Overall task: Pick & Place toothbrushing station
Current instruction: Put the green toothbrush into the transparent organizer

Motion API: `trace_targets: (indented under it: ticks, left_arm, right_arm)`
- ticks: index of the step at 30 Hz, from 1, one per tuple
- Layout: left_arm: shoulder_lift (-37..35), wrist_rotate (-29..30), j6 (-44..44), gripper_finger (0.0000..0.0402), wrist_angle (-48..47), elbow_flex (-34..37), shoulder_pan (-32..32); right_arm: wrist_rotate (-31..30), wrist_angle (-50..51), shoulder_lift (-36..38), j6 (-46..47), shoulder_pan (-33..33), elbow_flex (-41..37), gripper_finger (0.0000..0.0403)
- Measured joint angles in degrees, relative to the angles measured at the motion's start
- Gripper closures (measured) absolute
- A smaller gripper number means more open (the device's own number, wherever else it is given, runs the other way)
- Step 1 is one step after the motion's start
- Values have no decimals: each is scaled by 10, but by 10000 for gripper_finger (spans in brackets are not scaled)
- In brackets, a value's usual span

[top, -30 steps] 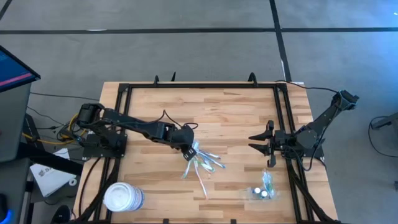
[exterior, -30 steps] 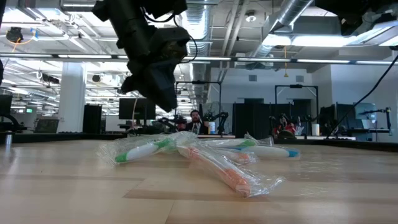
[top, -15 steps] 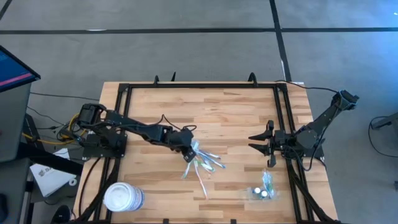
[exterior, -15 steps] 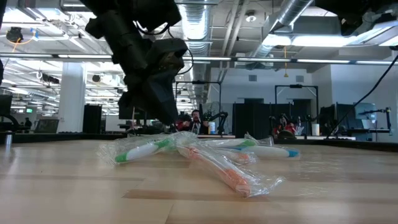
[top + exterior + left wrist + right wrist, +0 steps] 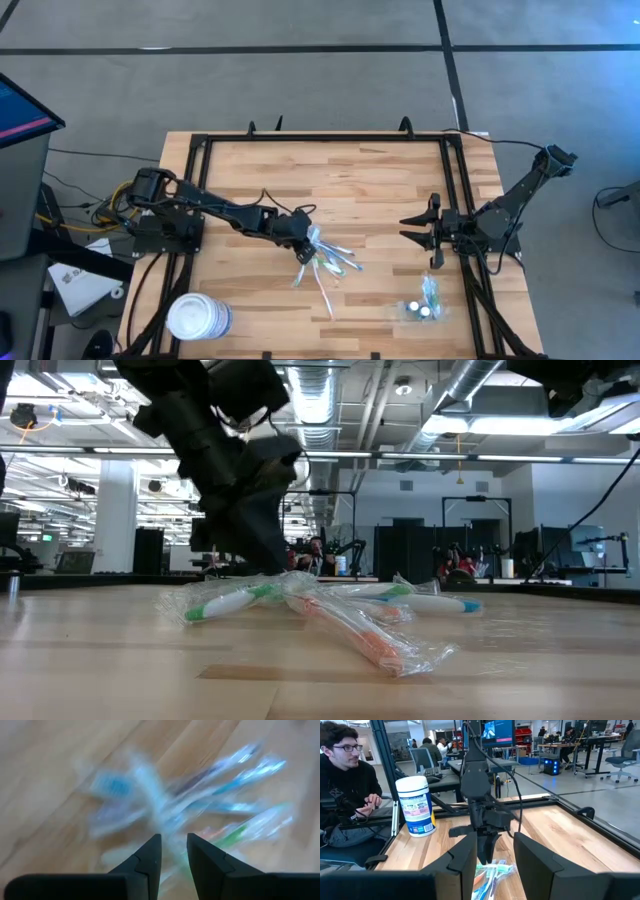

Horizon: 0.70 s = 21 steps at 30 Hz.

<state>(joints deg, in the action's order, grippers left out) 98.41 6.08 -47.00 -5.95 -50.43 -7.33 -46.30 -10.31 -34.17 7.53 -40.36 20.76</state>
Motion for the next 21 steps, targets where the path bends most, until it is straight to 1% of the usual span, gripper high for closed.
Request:
trace_targets:
  ticks: [7, 10, 13, 16, 17, 21]
  left_arm:
    - [26, -4, 0, 314, 20, 0, -4]
    - [26, -4, 0, 318, 22, 0, -4]
    - [26, -3, -2, 343, 24, 0, -4]
    - [26, 0, -2, 385, 27, 0, -4]
    - [26, 1, -2, 392, 27, 0, -4]
    - [25, 11, -1, 396, 38, 0, -4]
  right_arm:
    - [0, 0, 0, 0, 0, 0, 282]
    - [0, 0, 0, 0, 0, 0, 282]
    - [0, 0, 0, 0, 0, 0, 282]
    - [0, 0, 0, 0, 0, 0, 282]
    - [0, 0, 0, 0, 0, 0, 282]
    - [0, 0, 0, 0, 0, 0, 282]
